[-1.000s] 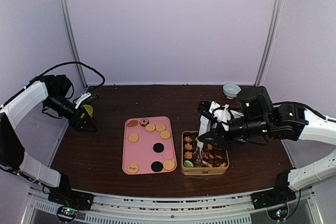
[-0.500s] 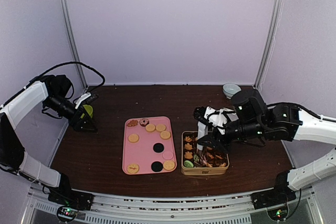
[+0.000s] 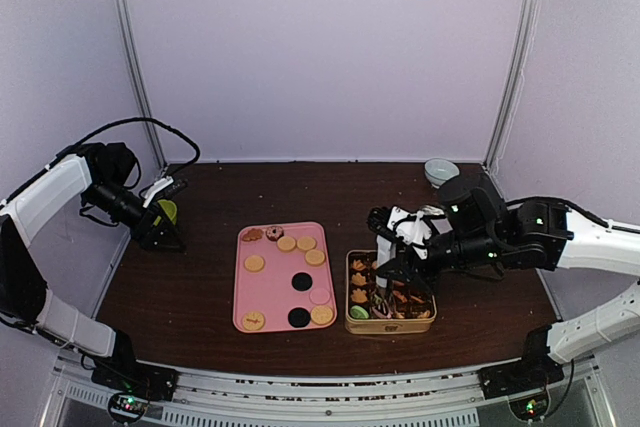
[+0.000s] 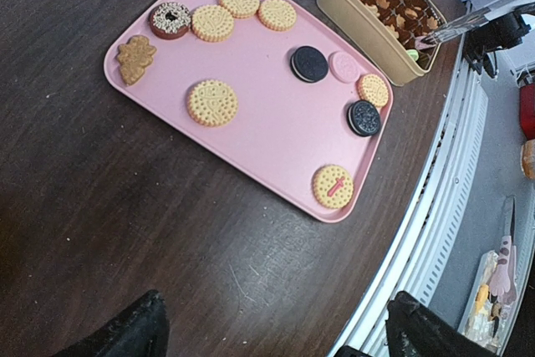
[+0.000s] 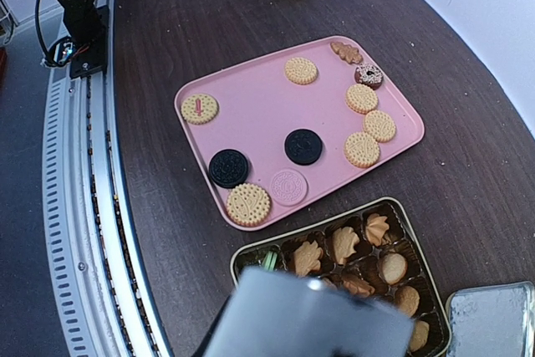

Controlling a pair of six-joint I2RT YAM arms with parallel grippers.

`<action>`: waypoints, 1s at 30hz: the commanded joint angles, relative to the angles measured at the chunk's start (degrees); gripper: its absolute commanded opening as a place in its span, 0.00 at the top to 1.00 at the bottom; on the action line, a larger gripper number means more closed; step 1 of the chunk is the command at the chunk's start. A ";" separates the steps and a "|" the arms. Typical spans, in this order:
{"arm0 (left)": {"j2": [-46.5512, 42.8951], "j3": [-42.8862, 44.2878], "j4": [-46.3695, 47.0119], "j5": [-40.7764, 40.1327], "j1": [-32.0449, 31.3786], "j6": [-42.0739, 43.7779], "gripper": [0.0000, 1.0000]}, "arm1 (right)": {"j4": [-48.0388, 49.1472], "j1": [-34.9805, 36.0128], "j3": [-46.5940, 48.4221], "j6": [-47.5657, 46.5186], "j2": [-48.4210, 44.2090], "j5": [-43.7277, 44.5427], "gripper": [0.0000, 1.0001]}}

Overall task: Pack the cookies
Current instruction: Adjust the fake cookies in the empty pocket of the box, then place the clamp on the plate.

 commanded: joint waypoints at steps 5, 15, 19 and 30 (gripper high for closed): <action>-0.15 1.34 -0.30 1.32 0.52 0.58 0.07 | 0.70 0.08 0.96 0.73 -0.59 -0.53 0.86; -0.60 1.25 -0.52 1.06 0.56 1.07 0.07 | 4.26 0.02 1.90 2.43 -2.50 2.62 0.65; -0.41 1.25 -0.56 1.32 0.53 1.06 0.07 | 5.40 0.03 3.09 3.23 -2.53 2.75 0.66; -1.68 0.55 1.69 -2.18 0.53 -0.68 0.02 | 13.26 0.08 17.07 15.25 15.00 -0.79 0.72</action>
